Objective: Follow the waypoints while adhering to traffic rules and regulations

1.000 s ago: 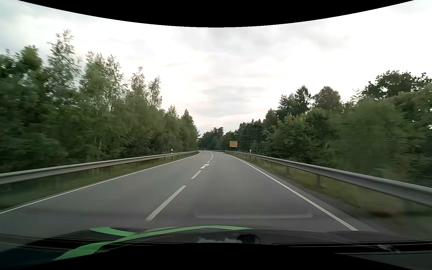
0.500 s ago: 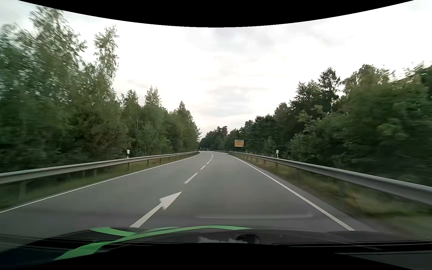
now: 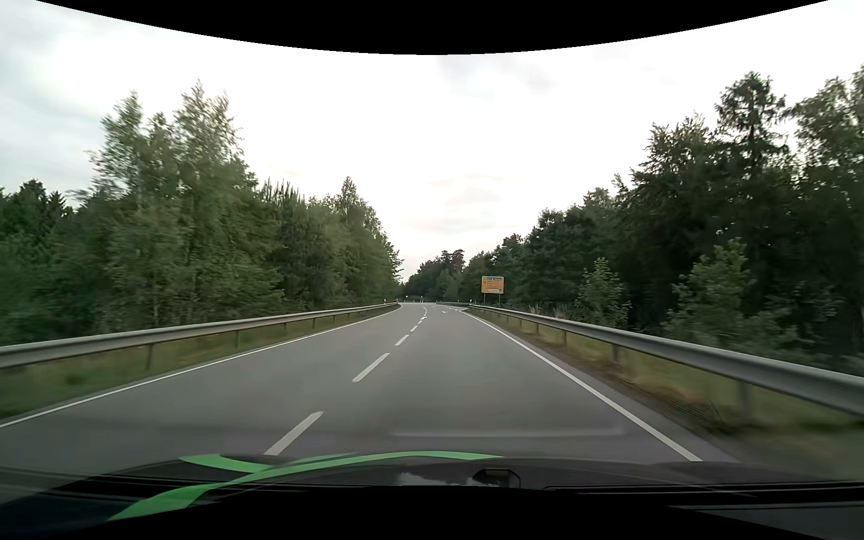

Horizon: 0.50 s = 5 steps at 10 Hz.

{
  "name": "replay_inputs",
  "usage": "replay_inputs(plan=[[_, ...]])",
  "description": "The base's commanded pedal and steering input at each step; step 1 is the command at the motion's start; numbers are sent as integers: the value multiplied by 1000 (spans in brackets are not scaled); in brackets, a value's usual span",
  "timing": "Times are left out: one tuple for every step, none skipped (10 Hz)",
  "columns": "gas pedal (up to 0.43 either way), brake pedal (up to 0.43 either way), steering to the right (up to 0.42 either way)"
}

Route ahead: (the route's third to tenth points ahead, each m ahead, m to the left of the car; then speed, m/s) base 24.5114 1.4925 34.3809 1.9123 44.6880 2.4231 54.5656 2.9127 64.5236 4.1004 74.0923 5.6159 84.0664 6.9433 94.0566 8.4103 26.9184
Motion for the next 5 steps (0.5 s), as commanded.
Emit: replay_inputs(plan=[[209, 0, -10], [209, 0, -10], [209, 0, -10], [209, 0, -10], [220, 0, -9]])
